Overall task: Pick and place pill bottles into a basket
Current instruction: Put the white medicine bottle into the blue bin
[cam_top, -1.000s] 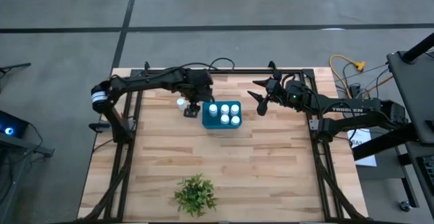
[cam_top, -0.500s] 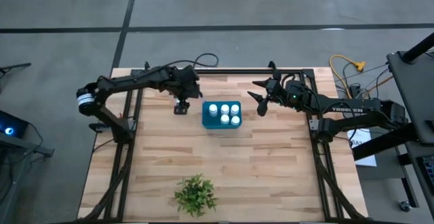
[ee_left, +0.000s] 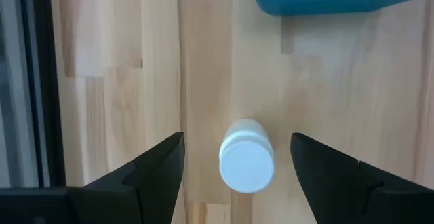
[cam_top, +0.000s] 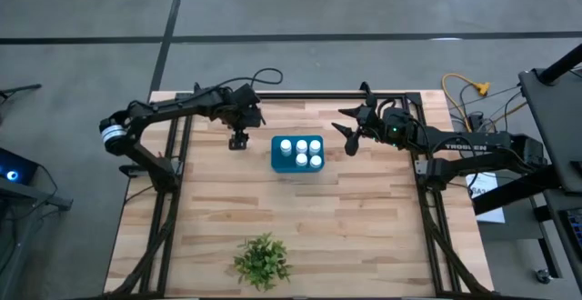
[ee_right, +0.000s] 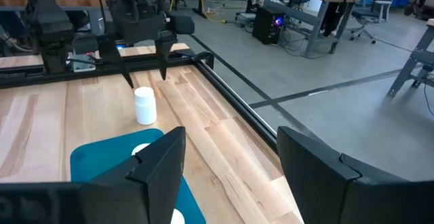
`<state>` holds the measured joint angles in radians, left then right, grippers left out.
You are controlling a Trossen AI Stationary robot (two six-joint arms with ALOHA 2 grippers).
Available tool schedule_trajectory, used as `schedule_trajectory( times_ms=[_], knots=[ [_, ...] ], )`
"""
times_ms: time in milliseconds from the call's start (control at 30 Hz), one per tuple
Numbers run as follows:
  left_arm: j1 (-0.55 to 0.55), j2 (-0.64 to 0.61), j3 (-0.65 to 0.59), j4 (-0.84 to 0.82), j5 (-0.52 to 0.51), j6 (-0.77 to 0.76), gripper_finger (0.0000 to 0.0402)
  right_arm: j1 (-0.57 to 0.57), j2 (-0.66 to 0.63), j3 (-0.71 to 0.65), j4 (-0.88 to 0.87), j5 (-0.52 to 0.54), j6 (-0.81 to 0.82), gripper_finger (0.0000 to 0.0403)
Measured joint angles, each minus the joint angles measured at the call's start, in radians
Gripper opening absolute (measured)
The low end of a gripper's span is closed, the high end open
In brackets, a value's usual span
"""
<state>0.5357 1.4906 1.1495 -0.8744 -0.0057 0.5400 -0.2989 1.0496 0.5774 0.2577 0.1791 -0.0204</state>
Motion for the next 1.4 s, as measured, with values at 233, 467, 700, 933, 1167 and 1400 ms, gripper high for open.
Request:
schedule_trajectory(
  times_ms=[233,467,700,933,1167,1400],
  knots=[
    [0.015,0.000,-0.022,0.008,0.023,0.000,0.0250,0.000,0.000,0.000,0.000,0.000,0.003,0.0224],
    [0.026,0.000,-0.086,0.025,0.026,0.001,0.0250,0.000,0.000,0.000,0.000,-0.005,0.003,0.0224],
    [0.047,0.000,-0.116,0.051,0.026,0.002,0.0250,0.000,0.000,0.000,0.000,-0.004,0.003,0.0224],
    [0.054,0.001,-0.129,0.093,0.037,0.016,0.0250,0.000,0.000,0.000,0.000,-0.004,0.006,0.0224],
    [0.053,0.001,-0.144,0.117,0.038,0.016,0.0250,0.000,0.000,0.000,0.000,-0.004,0.006,0.0224],
    [0.054,0.001,-0.180,0.171,0.044,0.016,0.0250,0.000,0.000,0.000,0.000,-0.004,0.008,0.0224]
  ],
)
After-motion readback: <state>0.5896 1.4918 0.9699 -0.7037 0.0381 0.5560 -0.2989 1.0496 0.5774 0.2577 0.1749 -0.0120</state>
